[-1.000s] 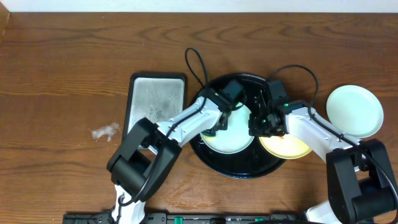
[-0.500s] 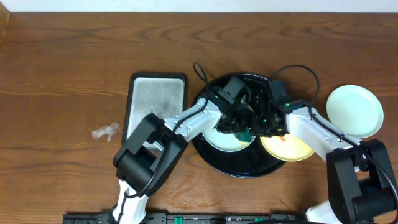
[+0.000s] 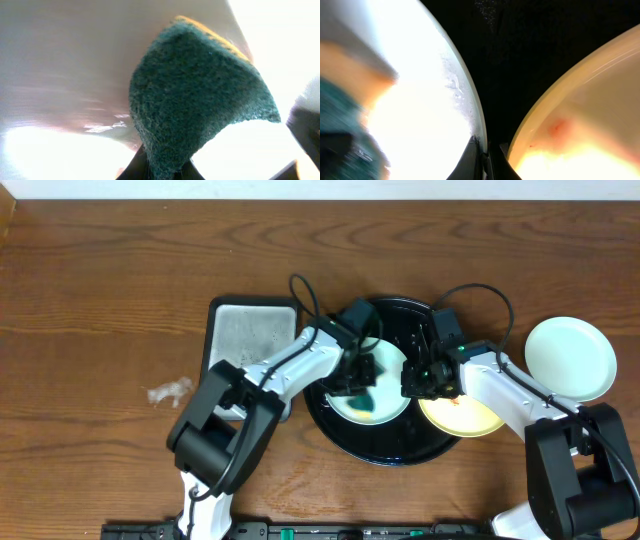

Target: Clean dirty plates on tray and stack at the side

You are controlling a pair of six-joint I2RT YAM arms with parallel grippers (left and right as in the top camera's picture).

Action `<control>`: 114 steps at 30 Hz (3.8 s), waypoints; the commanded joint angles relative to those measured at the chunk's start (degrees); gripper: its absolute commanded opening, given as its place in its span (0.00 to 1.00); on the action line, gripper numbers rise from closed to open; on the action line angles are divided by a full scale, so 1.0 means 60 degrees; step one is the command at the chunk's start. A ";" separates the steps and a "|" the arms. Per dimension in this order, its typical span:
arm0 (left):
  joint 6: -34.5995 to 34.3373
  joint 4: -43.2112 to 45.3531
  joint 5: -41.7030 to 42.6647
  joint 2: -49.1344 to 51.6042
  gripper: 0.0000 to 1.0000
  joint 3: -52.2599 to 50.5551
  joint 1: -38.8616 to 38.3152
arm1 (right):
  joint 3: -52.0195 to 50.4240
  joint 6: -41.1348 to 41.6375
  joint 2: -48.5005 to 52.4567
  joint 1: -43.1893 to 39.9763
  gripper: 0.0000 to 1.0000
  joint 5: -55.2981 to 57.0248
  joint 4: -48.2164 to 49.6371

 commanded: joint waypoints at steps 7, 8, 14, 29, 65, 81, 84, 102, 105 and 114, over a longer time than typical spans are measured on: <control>0.0721 -0.0852 -0.5880 0.0106 0.07 0.0117 0.0393 | -0.0091 -0.0124 0.0324 -0.0007 0.01 0.0372 -0.0117; 0.0725 -0.0874 -0.5974 0.0106 0.07 0.0117 0.0364 | -0.0091 -0.0124 0.0324 -0.0007 0.01 0.0372 -0.0117; 0.0707 -0.0076 -0.5457 0.0109 0.07 0.0113 0.0284 | -0.0091 -0.0127 0.0324 -0.0007 0.01 0.0372 -0.0153; -0.0663 0.2444 0.0882 0.0135 0.07 0.0080 -0.0725 | -0.0091 -0.0124 0.0324 -0.0004 0.01 0.0375 -0.0189; 0.1137 -0.1395 -0.5799 0.0091 0.07 0.0233 -0.0007 | -0.0080 -0.0131 0.0302 -0.0007 0.01 0.0375 -0.0324; 0.1005 -0.2361 -0.3410 -0.4619 0.07 0.0801 0.1763 | 0.0146 -0.0874 -0.1632 0.0219 0.01 0.2386 -0.0426; 0.1348 -0.2820 -0.3402 -0.4666 0.07 0.0747 0.2736 | 0.0357 -0.1118 -0.2401 0.0659 0.01 0.3748 -0.0776; 0.2466 -0.2492 -0.2965 -0.4750 0.48 -0.0798 0.4266 | 0.1366 -0.3963 -0.4011 0.5071 0.01 1.0083 -0.1337; 0.2466 -0.2495 -0.2834 -0.5202 0.51 -0.0790 0.4269 | 0.1366 -0.4218 -0.4011 0.5552 0.01 1.0666 -0.1333; 0.2466 -0.2626 -0.2838 -0.6659 0.67 -0.0790 0.4266 | 0.1366 -0.4823 -0.4069 0.6725 0.01 1.2342 -0.1319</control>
